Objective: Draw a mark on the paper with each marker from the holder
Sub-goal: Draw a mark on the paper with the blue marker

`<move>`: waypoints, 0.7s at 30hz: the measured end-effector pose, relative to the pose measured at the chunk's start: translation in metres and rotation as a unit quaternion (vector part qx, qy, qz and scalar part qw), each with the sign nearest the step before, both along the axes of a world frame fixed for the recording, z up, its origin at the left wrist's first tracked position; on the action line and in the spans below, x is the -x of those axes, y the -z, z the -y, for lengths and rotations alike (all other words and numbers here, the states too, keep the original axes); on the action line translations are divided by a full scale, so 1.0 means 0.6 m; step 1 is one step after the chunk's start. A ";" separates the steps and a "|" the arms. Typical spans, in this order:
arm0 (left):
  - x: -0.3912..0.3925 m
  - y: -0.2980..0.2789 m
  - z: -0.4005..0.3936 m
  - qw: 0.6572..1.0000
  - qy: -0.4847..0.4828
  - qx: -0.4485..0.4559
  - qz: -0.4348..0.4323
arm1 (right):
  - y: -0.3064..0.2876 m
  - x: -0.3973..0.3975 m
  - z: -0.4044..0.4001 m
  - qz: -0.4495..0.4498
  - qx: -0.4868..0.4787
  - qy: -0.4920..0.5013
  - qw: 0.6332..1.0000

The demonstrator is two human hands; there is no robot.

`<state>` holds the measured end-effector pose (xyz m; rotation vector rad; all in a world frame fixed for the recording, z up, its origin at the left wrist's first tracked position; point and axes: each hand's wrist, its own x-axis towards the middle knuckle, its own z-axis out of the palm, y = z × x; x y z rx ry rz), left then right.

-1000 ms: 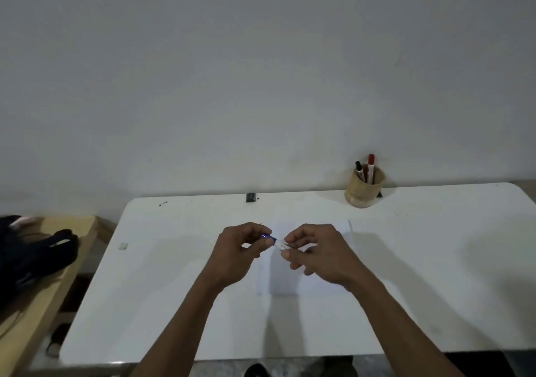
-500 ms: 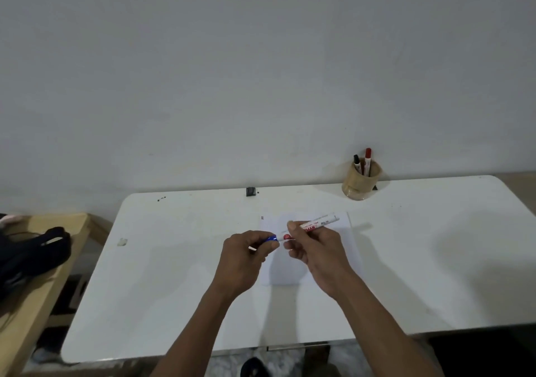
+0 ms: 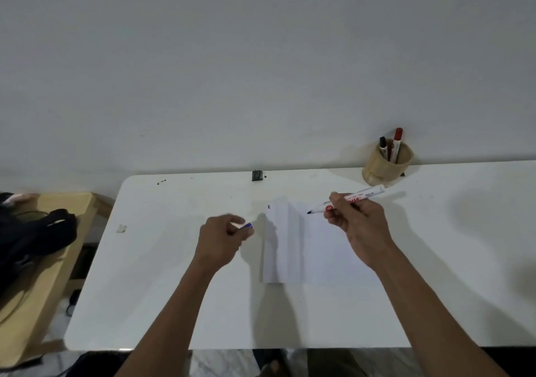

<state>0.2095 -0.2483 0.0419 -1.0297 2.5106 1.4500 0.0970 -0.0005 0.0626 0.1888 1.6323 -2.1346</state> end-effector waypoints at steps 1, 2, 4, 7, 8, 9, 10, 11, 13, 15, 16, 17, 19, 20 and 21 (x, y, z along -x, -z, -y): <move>0.019 0.005 0.004 0.999 -0.019 0.034 -0.002 | 0.005 0.006 0.005 0.001 -0.006 -0.004 1.000; 0.039 0.009 0.007 0.998 -0.028 0.064 -0.005 | 0.010 0.010 0.011 0.006 -0.011 -0.006 1.000; 0.080 0.024 0.014 0.994 -0.026 0.104 -0.002 | 0.020 0.013 0.028 0.020 -0.011 -0.001 1.000; 0.129 0.054 0.025 0.990 -0.016 0.137 0.022 | 0.039 0.013 0.046 0.036 -0.005 0.010 0.999; 0.141 0.063 0.028 0.989 -0.016 0.142 0.029 | 0.044 0.013 0.050 0.040 -0.003 0.011 0.999; 0.152 0.071 0.031 0.989 -0.016 0.144 0.035 | 0.049 0.013 0.052 0.043 -0.003 0.013 0.999; 0.160 0.077 0.032 0.989 -0.017 0.142 0.042 | 0.053 0.015 0.054 0.046 -0.007 0.015 0.999; 0.166 0.082 0.033 0.989 -0.020 0.137 0.047 | 0.058 0.017 0.055 0.049 -0.011 0.015 0.999; 0.171 0.091 0.034 0.991 -0.027 0.125 0.050 | 0.065 0.023 0.056 0.051 -0.022 0.012 0.998; 0.171 0.094 0.032 0.991 -0.029 0.118 0.047 | 0.070 0.028 0.055 0.052 -0.028 0.010 0.998; 0.171 0.093 0.031 0.992 -0.029 0.116 0.049 | 0.071 0.030 0.055 0.051 -0.029 0.009 0.998; 0.169 0.092 0.029 0.992 -0.033 0.113 0.050 | 0.072 0.031 0.056 0.049 -0.030 0.010 0.998; 0.160 0.088 0.023 0.992 -0.054 0.105 0.048 | 0.073 0.033 0.057 0.043 -0.031 0.011 0.999; 0.150 0.086 0.018 0.991 -0.067 0.111 0.038 | 0.073 0.034 0.060 0.038 -0.031 0.007 0.999; 0.137 0.085 0.011 0.989 -0.076 0.125 0.018 | 0.074 0.035 0.063 0.032 -0.030 0.001 0.999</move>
